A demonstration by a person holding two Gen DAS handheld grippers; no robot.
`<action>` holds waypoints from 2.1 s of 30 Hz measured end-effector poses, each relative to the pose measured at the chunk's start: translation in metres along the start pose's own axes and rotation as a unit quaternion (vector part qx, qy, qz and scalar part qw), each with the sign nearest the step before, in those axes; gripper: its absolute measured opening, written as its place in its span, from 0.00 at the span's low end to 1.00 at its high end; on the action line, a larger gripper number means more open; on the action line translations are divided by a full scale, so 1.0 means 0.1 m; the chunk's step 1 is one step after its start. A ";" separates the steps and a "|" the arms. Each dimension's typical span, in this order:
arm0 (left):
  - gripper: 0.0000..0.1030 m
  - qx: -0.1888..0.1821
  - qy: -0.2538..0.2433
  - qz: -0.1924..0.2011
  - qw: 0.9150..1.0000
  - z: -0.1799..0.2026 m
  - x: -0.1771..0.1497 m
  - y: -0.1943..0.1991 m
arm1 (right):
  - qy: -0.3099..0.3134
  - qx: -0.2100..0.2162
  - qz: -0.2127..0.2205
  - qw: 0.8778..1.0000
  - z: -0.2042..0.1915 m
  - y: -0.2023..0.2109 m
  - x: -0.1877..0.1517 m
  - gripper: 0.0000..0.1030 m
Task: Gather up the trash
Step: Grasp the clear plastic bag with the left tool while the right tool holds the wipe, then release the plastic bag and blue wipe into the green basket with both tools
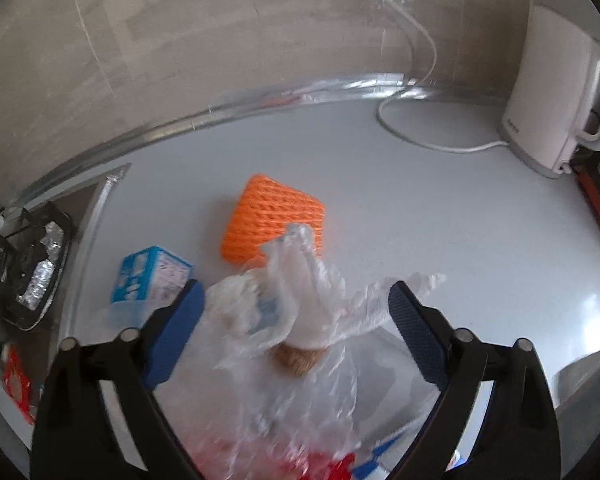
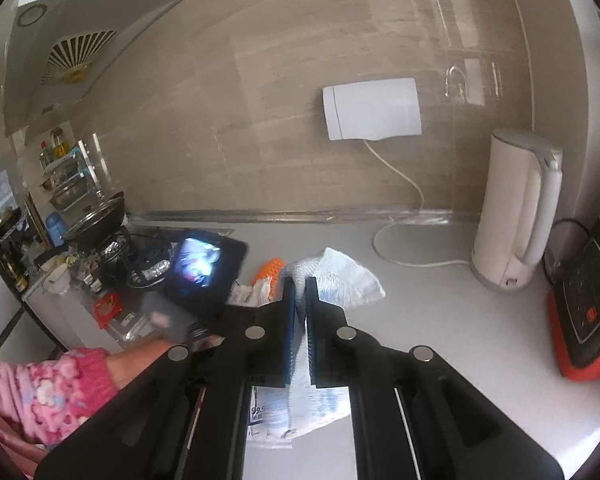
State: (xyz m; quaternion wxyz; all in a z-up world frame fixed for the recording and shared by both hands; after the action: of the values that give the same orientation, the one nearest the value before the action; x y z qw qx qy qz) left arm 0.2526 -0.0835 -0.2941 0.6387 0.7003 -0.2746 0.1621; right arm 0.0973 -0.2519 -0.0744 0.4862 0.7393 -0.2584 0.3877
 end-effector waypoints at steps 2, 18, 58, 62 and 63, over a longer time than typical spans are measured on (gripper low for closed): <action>0.26 -0.006 0.012 -0.025 1.000 -0.01 -0.05 -0.09 | -0.005 -0.003 0.002 1.000 0.03 0.03 -0.02 0.06; 0.05 -0.078 0.045 0.019 0.996 -0.35 -0.38 1.22 | -0.011 0.009 -0.007 1.000 -0.48 -0.08 -0.22 0.06; 0.59 -0.135 -0.119 -0.027 0.983 -1.00 -3.30 2.01 | -0.083 -0.063 -0.129 0.986 -2.60 0.23 -2.61 0.06; 0.63 -0.128 -0.111 -0.020 0.985 -1.02 -3.25 2.06 | -0.083 -0.060 -0.136 0.985 -2.56 0.19 -2.64 0.06; 0.64 -0.123 -0.106 -0.016 0.987 -1.05 -3.21 2.09 | -0.082 -0.058 -0.137 0.985 -2.55 0.19 -2.64 0.06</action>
State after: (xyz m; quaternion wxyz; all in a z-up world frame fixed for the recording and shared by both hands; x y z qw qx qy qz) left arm -0.1140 0.0698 -0.2975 0.6898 0.6337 -0.3478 0.0419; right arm -0.1484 -0.0234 -0.2248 0.5543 0.7674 -0.2156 0.2396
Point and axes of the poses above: each gripper's, at about its wrist camera, not at the fingertips, and y roughly against the way its jaws point, z to its right, x to its top, the point moved 10 cm from there along -y, roughly the way its jaws point, and after that the axes turned 2 degrees about x, right-handed, at the moved point
